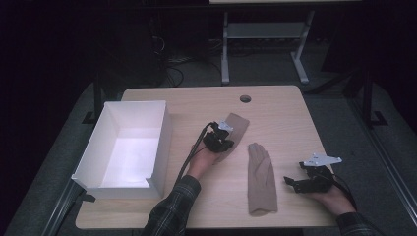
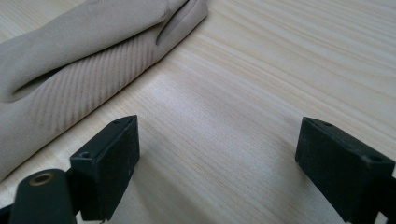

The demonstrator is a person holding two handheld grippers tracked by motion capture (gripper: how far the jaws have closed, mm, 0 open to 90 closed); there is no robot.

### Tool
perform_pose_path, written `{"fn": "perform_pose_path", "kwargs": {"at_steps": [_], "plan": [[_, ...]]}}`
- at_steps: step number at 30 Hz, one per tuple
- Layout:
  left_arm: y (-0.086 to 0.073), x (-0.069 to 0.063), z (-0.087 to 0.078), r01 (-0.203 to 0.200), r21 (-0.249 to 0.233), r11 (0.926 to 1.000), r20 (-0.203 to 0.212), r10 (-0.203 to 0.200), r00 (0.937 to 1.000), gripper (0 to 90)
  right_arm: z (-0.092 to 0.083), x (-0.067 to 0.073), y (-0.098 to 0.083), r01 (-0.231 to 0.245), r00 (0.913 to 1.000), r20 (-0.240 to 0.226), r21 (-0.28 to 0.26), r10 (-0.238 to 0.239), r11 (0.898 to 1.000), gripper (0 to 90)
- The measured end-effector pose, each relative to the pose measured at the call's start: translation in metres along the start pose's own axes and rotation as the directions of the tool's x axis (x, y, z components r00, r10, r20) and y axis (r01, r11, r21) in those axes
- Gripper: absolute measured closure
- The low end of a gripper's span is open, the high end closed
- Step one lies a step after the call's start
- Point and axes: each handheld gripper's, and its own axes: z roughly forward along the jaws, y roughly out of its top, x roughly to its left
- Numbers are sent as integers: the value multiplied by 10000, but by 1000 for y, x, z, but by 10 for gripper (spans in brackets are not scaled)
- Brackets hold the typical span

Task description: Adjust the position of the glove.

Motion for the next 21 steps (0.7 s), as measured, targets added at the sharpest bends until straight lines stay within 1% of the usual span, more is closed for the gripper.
{"fn": "perform_pose_path", "kwargs": {"at_steps": [2,4,5,12,17,21], "plan": [[0,0,-1,3,53,10000,-1,-3,10000,897,0,0,0,12,10000,-7,-6,-12,10000,133],[-1,-1,-4,-120,218,9997,-20,121,9999,897,0,0,0,31,10000,-21,-10,-31,10000,133],[-1,-1,-4,-120,218,9997,-20,121,9999,897,0,0,0,31,10000,-21,-10,-31,10000,133],[-11,-4,-15,4,370,9993,89,-7,10000,897,0,0,0,33,10000,-18,-7,-33,10000,132],[-20,-5,-27,110,516,9986,141,-118,9998,897,0,0,0,39,10000,-23,-9,-39,10000,133],[-31,-8,-36,263,466,9986,132,-269,9996,897,0,0,0,45,10000,-23,-12,-45,10000,132]]}}
